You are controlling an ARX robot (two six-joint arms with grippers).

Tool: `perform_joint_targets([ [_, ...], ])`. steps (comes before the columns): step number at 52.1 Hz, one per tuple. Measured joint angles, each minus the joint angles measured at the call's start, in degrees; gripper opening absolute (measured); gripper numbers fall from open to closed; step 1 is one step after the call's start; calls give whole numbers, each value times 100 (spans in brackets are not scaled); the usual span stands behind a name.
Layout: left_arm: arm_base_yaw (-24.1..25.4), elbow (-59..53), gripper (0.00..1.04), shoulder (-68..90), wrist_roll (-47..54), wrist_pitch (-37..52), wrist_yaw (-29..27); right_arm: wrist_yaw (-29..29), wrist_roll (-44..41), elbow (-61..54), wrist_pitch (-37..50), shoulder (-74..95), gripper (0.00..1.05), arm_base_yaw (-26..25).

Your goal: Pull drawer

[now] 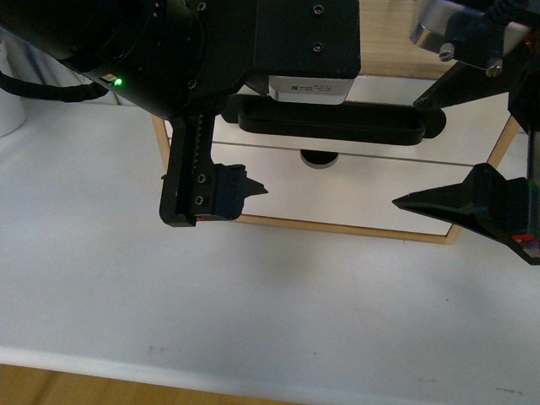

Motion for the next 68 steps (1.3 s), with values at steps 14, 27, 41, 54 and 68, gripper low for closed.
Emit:
perform_joint_targets([
  [14, 116, 33, 99, 212, -63, 9, 168, 0, 155, 94, 374, 326, 96, 101],
  [27, 251, 33, 99, 306, -258, 122, 306, -11, 337, 203, 575, 592, 96, 105],
  [41, 289, 33, 99, 328, -396, 153, 411, -39, 452, 254, 682, 767, 96, 90],
  [54, 293, 31, 99, 337, -470, 166, 446, -48, 509, 319, 756, 890, 96, 83],
  [68, 267, 31, 99, 367, -505, 173, 472, -42, 498, 323, 723, 966, 96, 101],
])
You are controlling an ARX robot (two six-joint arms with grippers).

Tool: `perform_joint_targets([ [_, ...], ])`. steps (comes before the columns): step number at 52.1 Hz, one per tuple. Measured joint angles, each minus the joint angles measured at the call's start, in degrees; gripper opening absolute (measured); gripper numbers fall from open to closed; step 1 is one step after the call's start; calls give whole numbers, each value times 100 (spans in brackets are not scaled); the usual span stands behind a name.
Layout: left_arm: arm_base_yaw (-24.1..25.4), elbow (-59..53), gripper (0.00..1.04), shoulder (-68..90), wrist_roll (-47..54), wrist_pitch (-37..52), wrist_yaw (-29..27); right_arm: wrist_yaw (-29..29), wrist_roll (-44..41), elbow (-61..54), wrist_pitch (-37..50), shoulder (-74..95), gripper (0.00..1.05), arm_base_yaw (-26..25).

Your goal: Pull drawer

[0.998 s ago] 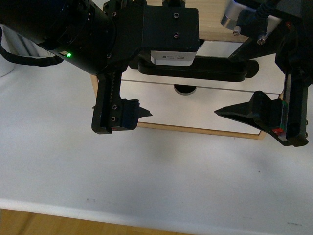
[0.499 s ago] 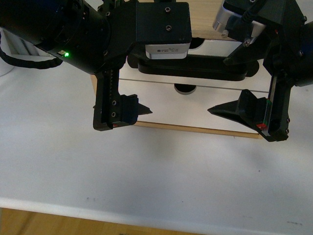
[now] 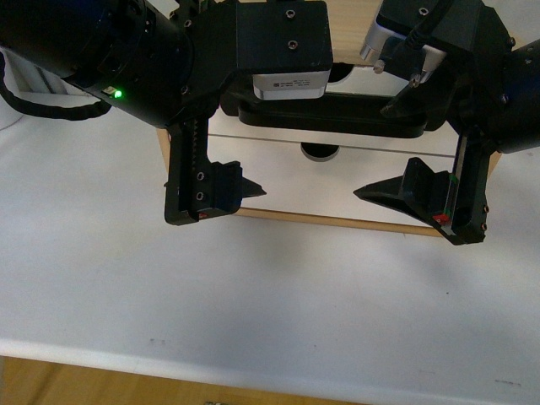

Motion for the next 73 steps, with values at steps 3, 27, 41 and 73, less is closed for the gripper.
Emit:
perform_joint_targets([
  [3, -13, 0, 99, 7, 0, 0, 0, 0, -4, 0, -22, 4, 96, 4],
  [27, -116, 0, 99, 101, 35, -76, -4, 9, -249, 7, -197, 46, 96, 55],
  [41, -168, 87, 99, 101, 278, -424, -68, -13, -446, 70, -479, 50, 96, 59],
  [73, -291, 92, 99, -227, 422, -1414, -162, -210, -1019, -28, -1445, -308, 96, 87],
])
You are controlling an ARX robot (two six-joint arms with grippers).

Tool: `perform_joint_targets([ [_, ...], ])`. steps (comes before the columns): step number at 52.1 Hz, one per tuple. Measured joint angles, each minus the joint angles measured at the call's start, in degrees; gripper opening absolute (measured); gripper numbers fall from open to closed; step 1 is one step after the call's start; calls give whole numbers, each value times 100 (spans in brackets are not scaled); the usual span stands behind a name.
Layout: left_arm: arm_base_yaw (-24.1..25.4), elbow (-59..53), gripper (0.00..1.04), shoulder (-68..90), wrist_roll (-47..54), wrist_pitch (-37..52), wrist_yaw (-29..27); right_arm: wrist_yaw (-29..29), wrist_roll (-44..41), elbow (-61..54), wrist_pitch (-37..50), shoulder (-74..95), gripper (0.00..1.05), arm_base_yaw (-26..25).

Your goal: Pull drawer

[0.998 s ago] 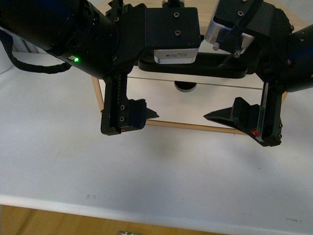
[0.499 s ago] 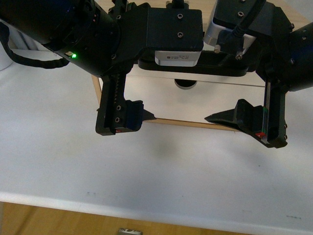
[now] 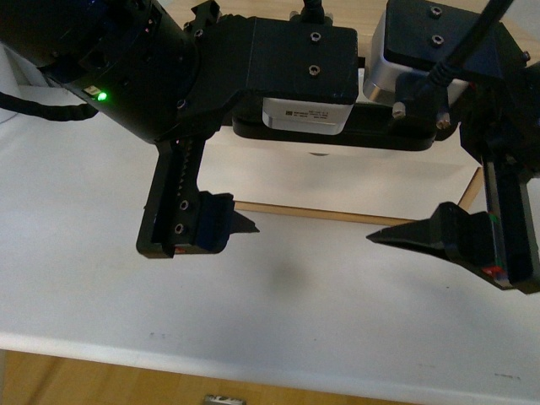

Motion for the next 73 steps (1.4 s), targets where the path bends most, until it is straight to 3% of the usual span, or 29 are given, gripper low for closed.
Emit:
perform_joint_targets([
  [17, -184, -289, 99, -509, 9, -787, -101, -164, -216, -442, -535, -557, 96, 74],
  [25, -256, -468, 99, -682, -44, -767, -144, -164, -170, -684, -372, -756, 96, 133],
  [47, -407, -1228, 99, -1725, -791, 809, -520, -96, 667, -1360, 481, -2118, 96, -2],
  [65, -354, -2339, 99, -3086, -1945, 2804, -1803, 470, 1770, -2664, 2269, -3906, 96, -470],
  [73, -444, -3143, 99, -4052, -2656, 3285, -2500, 647, 2192, -3268, 2522, -4863, 96, -787],
])
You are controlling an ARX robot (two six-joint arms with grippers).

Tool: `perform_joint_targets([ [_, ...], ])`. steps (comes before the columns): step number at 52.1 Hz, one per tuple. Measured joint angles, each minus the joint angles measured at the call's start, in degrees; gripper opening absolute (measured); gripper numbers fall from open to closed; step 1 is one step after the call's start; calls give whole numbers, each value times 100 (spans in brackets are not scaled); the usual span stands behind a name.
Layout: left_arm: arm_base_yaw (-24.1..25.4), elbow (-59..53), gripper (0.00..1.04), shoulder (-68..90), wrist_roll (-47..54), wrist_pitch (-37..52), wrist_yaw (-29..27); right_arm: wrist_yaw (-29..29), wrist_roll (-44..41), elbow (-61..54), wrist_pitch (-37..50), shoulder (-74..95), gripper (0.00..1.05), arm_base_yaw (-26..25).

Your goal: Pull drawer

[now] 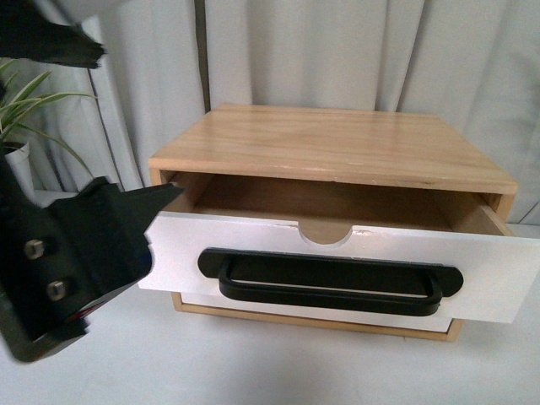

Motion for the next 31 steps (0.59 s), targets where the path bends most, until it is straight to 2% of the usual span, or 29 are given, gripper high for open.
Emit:
perform_joint_targets([
  [7, -42, -636, 99, -874, -612, -11, -531, 129, 457, -343, -127, -938, 96, -378],
  [14, -24, -1128, 99, -1799, -1259, -234, -1108, 168, 938, -562, -643, -1926, 96, -855],
  [22, 306, -1683, 99, -3001, -2452, -511, -1989, 57, 1585, -748, -1351, -3025, 96, -1486],
  [26, 428, -1847, 99, -3320, -3023, -656, -2105, -87, 2041, -826, -1537, -3388, 96, -1917],
  [31, 431, -1849, 99, -3351, -3366, -660, -2074, -107, 2345, -828, -1556, -3462, 96, -2070],
])
